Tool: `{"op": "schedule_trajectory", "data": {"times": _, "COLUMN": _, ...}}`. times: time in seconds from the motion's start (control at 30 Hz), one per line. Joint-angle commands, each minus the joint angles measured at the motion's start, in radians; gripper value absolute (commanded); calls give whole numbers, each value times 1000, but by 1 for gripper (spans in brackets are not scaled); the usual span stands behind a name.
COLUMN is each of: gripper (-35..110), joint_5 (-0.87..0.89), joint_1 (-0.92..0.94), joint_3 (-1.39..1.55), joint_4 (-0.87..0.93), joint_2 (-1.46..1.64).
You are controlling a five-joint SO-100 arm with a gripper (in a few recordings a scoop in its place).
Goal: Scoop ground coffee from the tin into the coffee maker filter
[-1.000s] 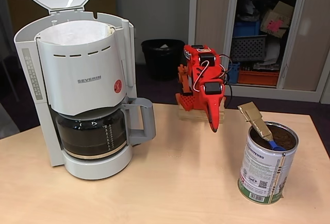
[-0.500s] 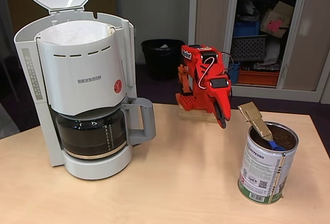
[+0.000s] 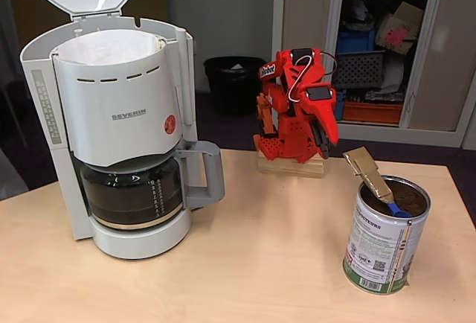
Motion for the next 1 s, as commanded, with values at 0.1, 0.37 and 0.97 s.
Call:
{"op": "schedule_trajectory", "data": {"times": 0.1, "gripper": 24, "joint_5": -60, "joint_1": -51, "joint_3": -67, "joint_4": -17, "joint_2": -117}}
{"op": "schedule_trajectory", "data": {"times": 0.37, "gripper": 24, "joint_5": -78, "joint_1": -126, "joint_3": -67, "joint_4": -189, "joint_2": -302}}
{"op": "schedule_trajectory", "data": {"times": 0.97, "gripper": 23, "joint_5": -18, "joint_1": -193, "joint_3": -97, "joint_4": -402, "joint_2": -538}}
